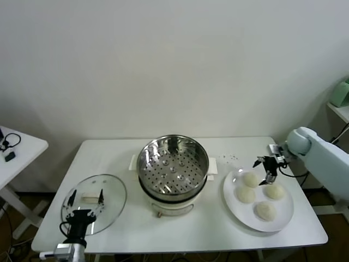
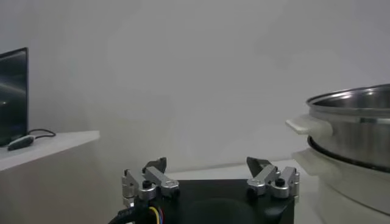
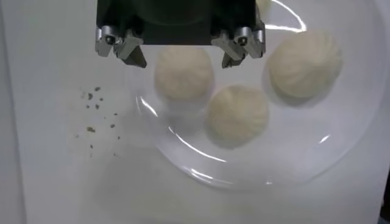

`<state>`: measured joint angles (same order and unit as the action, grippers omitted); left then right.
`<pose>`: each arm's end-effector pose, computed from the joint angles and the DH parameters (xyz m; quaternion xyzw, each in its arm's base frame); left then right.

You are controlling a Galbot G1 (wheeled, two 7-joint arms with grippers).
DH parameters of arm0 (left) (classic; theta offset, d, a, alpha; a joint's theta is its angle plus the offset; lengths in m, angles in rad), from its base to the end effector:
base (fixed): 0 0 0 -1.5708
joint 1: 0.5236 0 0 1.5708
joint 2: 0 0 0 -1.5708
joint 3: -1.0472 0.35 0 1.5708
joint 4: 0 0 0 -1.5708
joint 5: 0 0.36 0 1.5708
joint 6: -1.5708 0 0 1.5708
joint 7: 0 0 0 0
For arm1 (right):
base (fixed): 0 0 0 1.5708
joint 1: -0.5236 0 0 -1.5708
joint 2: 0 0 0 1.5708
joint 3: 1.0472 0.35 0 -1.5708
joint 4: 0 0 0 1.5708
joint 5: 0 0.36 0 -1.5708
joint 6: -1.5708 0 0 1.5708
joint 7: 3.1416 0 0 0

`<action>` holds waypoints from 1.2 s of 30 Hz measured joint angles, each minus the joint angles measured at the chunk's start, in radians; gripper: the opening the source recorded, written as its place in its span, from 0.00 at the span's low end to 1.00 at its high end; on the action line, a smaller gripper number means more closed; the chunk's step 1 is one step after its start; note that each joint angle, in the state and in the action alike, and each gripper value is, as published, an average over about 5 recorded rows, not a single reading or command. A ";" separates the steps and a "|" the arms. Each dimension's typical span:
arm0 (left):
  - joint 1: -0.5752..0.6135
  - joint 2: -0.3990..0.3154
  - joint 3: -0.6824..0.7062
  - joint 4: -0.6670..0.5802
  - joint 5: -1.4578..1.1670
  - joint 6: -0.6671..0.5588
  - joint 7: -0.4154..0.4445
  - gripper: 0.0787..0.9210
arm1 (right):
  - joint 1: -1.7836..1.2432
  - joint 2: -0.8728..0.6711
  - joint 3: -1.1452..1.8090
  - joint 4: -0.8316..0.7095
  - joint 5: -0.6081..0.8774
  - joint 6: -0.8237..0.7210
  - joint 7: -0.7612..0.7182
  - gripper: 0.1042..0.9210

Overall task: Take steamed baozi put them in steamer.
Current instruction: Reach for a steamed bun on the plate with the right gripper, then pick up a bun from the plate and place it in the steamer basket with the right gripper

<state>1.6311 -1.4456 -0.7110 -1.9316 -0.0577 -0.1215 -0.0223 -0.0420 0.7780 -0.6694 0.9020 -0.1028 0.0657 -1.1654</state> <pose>0.1585 0.0901 -0.3604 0.0646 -0.9943 -0.0733 0.0420 0.5534 -0.2241 -0.2279 0.5305 -0.5596 0.4992 0.3954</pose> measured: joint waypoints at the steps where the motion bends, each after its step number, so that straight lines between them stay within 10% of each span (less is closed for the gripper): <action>1: 0.000 0.000 0.000 0.000 0.000 0.000 0.000 0.88 | -0.001 0.006 0.000 -0.006 -0.008 0.001 0.002 0.88; 36: 0.009 -0.009 -0.006 -0.010 -0.001 0.006 -0.008 0.88 | 0.001 0.063 0.020 -0.041 -0.099 0.030 0.012 0.71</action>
<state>1.6403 -1.4549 -0.7171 -1.9412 -0.0591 -0.1156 -0.0302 -0.0411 0.8413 -0.6490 0.8612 -0.2015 0.0958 -1.1537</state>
